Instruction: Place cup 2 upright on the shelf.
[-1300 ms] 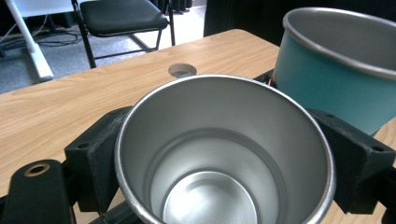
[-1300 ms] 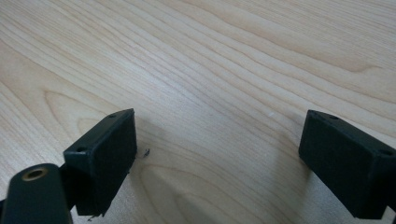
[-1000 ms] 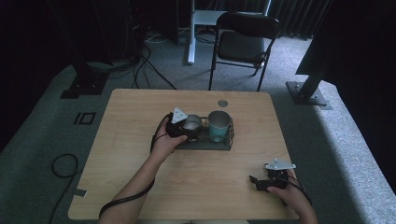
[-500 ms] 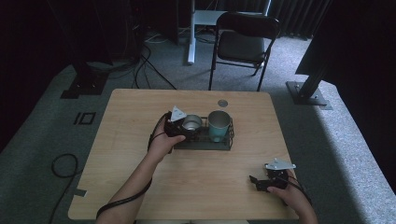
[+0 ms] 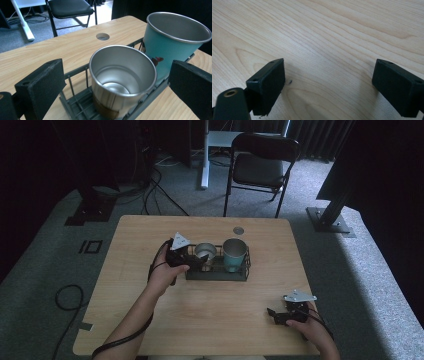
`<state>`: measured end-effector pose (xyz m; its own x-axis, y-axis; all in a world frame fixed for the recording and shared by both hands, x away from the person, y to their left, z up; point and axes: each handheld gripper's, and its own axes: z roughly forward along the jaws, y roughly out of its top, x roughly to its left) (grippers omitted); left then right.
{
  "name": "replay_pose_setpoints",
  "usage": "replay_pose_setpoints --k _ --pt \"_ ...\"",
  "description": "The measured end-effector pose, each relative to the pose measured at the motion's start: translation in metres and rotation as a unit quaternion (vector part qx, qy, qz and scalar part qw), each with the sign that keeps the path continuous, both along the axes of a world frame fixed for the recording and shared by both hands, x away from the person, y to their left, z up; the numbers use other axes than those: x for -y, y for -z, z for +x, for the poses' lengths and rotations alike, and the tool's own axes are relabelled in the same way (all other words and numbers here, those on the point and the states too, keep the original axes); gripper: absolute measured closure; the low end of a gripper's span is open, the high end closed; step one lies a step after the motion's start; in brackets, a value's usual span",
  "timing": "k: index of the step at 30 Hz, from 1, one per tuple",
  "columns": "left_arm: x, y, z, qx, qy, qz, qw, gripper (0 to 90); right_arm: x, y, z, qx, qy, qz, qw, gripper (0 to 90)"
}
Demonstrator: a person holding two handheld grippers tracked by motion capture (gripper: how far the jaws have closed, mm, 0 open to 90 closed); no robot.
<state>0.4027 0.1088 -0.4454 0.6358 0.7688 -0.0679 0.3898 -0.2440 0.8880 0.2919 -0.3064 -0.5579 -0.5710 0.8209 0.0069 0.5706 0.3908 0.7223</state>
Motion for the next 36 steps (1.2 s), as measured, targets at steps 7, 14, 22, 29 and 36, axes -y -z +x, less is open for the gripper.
replay_pose_setpoints --k 7,14,22,29,36 --pt "-0.007 -0.009 -0.003 0.006 -0.005 -0.004 1.0 1.8 0.0 0.0 0.0 0.0 0.0 0.0 1.0 11.0" --pt "-0.016 -0.01 -0.01 0.004 -0.009 -0.004 0.9999 1.7 0.0 0.0 0.0 0.0 0.0 0.0 1.0 11.0" --pt "-0.03 -0.012 -0.013 0.002 -0.02 -0.015 0.9997 1.8 0.0 0.0 0.0 0.0 0.0 -0.001 1.0 11.0" --pt "-0.041 -0.013 -0.016 0.01 -0.03 -0.007 0.9995 1.7 0.0 0.0 0.0 0.0 0.0 0.0 1.0 11.0" --pt "-0.051 -0.013 -0.018 0.013 -0.043 -0.005 0.999 1.7 0.0 0.0 0.0 0.0 0.0 0.0 1.0 11.0"
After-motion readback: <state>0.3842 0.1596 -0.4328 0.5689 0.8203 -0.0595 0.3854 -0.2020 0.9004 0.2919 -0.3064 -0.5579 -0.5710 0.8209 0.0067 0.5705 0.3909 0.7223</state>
